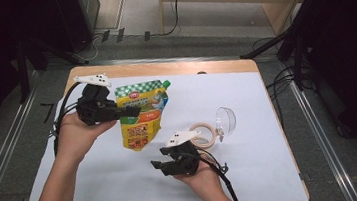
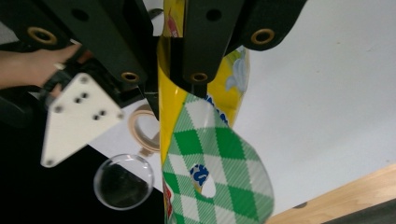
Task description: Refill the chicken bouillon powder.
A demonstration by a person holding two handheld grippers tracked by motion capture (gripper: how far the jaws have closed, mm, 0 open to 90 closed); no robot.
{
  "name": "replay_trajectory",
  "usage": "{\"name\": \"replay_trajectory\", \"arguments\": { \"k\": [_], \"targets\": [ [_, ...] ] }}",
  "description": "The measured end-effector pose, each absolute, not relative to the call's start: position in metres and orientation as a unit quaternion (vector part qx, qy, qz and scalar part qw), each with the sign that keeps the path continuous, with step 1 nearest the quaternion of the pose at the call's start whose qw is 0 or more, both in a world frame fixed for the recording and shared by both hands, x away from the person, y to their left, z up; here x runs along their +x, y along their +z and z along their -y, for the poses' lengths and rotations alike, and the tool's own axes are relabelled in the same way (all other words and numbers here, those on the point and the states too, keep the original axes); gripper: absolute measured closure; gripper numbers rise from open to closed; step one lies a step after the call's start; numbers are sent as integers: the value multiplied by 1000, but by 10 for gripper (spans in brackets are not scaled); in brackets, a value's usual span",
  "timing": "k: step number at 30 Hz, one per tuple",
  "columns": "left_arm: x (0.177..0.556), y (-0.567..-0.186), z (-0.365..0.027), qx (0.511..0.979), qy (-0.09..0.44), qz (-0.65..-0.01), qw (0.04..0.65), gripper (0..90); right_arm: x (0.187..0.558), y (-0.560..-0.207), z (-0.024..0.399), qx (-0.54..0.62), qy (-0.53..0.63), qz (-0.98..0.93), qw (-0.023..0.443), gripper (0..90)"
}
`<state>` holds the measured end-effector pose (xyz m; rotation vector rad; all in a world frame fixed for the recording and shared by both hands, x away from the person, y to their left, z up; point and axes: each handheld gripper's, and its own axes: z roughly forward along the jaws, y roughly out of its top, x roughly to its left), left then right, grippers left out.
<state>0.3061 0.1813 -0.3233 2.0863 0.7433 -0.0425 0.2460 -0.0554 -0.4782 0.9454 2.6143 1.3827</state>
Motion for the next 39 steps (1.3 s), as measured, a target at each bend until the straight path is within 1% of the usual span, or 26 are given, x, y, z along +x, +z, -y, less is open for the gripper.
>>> {"name": "replay_trajectory", "arguments": {
  "k": [7, 9, 11, 13, 14, 15, 16, 17, 20, 27, 32, 35, 39],
  "targets": [
    [296, -316, -174, 846, -42, -283, 449, 900, 250, -483, 57, 323, 451, -832, 30, 484],
    [293, -314, -172, 846, -49, -279, 451, 900, 250, -483, 57, 328, 453, -828, 35, 535],
    [291, -312, -171, 847, -53, -274, 452, 900, 251, -485, 58, 331, 461, -822, 38, 611],
    [288, -311, -170, 848, -59, -271, 451, 900, 251, -486, 58, 335, 461, -821, 37, 618],
    [286, -309, -169, 849, -61, -268, 451, 900, 251, -488, 59, 342, 461, -818, 40, 654],
    [286, -309, -169, 849, -61, -268, 451, 900, 251, -488, 59, 342, 461, -818, 40, 654],
    [285, -309, -168, 850, -64, -265, 451, 900, 251, -489, 60, 347, 464, -814, 49, 709],
    [284, -308, -168, 849, -66, -265, 453, 900, 251, -489, 60, 347, 464, -814, 49, 709],
    [280, -305, -167, 847, -77, -259, 458, 900, 250, -491, 62, 354, 475, -803, 61, 763],
    [276, -301, -168, 843, -84, -254, 466, 900, 251, -494, 65, 361, 488, -791, 74, 765],
    [277, -306, -164, 841, -99, -256, 466, 900, 247, -489, 64, 341, 512, -783, 84, 757],
    [278, -306, -163, 841, -95, -259, 466, 900, 246, -488, 62, 329, 516, -786, 88, 758],
    [280, -307, -165, 839, -88, -267, 465, 900, 240, -486, 58, 306, 506, -799, 109, 745]
  ]
}}
